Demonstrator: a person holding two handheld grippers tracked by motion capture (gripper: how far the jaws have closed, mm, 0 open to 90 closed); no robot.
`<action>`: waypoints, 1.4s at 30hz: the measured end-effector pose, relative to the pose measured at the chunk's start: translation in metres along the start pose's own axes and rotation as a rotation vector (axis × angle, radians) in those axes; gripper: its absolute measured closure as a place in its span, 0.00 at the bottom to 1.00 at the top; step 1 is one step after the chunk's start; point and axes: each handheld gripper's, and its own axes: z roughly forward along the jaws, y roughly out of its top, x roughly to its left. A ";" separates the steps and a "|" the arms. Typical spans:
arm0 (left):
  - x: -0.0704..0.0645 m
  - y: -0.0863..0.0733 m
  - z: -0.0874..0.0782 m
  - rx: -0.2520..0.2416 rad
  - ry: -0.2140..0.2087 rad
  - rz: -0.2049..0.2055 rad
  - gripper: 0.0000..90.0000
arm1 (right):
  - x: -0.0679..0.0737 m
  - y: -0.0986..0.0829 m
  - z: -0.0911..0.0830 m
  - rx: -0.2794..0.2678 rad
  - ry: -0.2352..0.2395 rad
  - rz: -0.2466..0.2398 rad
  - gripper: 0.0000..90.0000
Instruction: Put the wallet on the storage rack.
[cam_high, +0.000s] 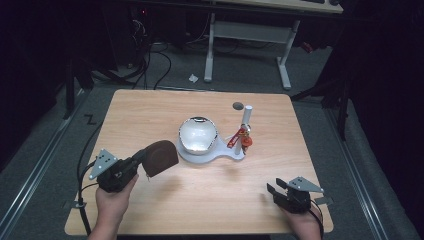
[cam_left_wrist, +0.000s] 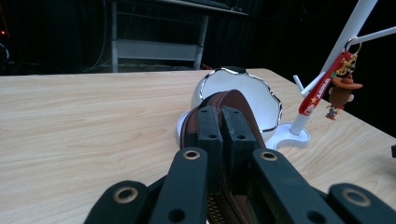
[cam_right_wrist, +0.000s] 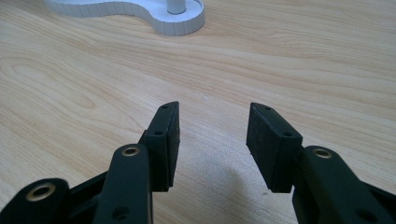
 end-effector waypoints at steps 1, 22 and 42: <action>0.000 0.001 0.002 0.000 0.000 -0.001 0.97 | 0.000 0.000 0.000 -0.002 -0.001 -0.002 0.61; -0.010 0.029 0.059 0.033 -0.019 0.007 0.97 | -0.003 0.000 -0.003 -0.013 0.009 -0.002 0.61; -0.012 0.039 0.106 0.103 -0.008 -0.009 0.97 | -0.004 0.000 -0.003 -0.014 0.021 0.007 0.61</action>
